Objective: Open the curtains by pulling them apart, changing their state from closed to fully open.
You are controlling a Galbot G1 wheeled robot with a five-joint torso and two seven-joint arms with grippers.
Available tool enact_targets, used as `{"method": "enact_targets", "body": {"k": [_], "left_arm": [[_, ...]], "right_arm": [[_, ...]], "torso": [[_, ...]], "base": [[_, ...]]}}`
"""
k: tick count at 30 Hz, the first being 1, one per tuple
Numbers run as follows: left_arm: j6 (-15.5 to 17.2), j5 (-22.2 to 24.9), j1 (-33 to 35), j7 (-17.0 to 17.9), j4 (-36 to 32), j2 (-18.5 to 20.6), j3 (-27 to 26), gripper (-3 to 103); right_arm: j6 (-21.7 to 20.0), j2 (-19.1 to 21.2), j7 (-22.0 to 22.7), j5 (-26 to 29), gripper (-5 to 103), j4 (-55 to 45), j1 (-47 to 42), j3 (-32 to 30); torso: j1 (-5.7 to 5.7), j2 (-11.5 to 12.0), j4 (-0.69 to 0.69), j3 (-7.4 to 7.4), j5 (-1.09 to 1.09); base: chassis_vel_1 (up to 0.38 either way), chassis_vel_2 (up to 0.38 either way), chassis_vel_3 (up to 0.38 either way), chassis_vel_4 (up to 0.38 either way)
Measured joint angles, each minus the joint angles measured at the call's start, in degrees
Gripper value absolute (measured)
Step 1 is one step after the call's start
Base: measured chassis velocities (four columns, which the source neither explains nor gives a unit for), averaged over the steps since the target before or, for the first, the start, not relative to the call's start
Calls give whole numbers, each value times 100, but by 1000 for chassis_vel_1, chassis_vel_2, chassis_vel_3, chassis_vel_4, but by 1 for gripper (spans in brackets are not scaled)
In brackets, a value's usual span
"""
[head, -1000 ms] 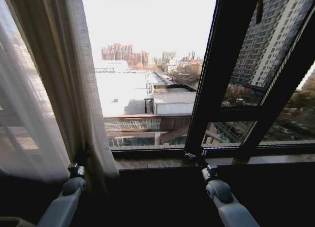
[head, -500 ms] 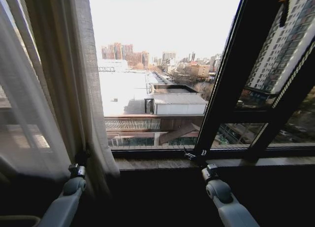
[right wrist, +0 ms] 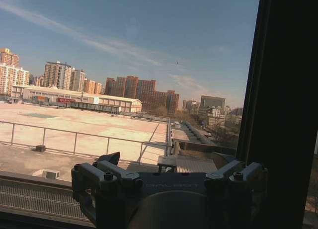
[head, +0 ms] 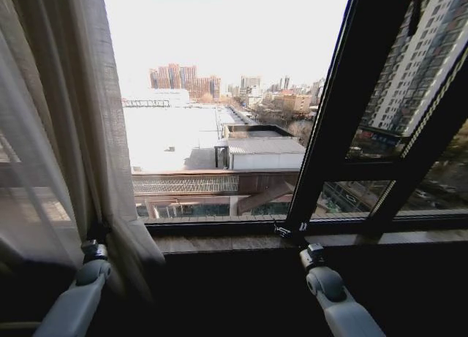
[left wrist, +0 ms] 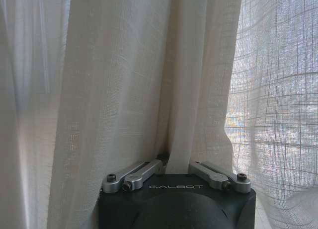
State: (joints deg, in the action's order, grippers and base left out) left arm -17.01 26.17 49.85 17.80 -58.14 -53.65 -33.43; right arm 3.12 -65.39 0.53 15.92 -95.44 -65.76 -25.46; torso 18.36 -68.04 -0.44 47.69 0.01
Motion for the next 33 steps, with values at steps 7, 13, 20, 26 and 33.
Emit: {"method": "enact_targets", "body": {"k": [7, 13, 20, 26, 33], "left_arm": [[50, 145, -242, 394, 921, 454, -371, 0], [55, 76, -405, 475, 1481, 792, -591, 0], [256, 241, -64, 423, 350, 339, -542, 0], [349, 42, 14, 447, -292, -83, -371, 0], [418, -405, -15, 543, -648, -499, -207, 0]], "right_arm": [[0, -1, 0, 0, 100, 0, 0, 0], [0, 0, 0, 0, 100, 0, 0, 0], [0, 0, 0, 0, 100, 0, 0, 0], [0, 0, 0, 0, 100, 0, 0, 0], [0, 0, -1, 0, 100, 0, 0, 1]], "torso": [[0, 0, 4, 0, -4], [0, 0, 7, 1, -4], [0, 0, 0, 0, -3], [0, 0, 0, 1, -1], [0, 0, 2, 1, 0]], "base": [[0, 0, 0, 0], [0, 0, 0, 0], [0, 0, 0, 0], [0, 0, 0, 0], [0, 0, 0, 0]]}}
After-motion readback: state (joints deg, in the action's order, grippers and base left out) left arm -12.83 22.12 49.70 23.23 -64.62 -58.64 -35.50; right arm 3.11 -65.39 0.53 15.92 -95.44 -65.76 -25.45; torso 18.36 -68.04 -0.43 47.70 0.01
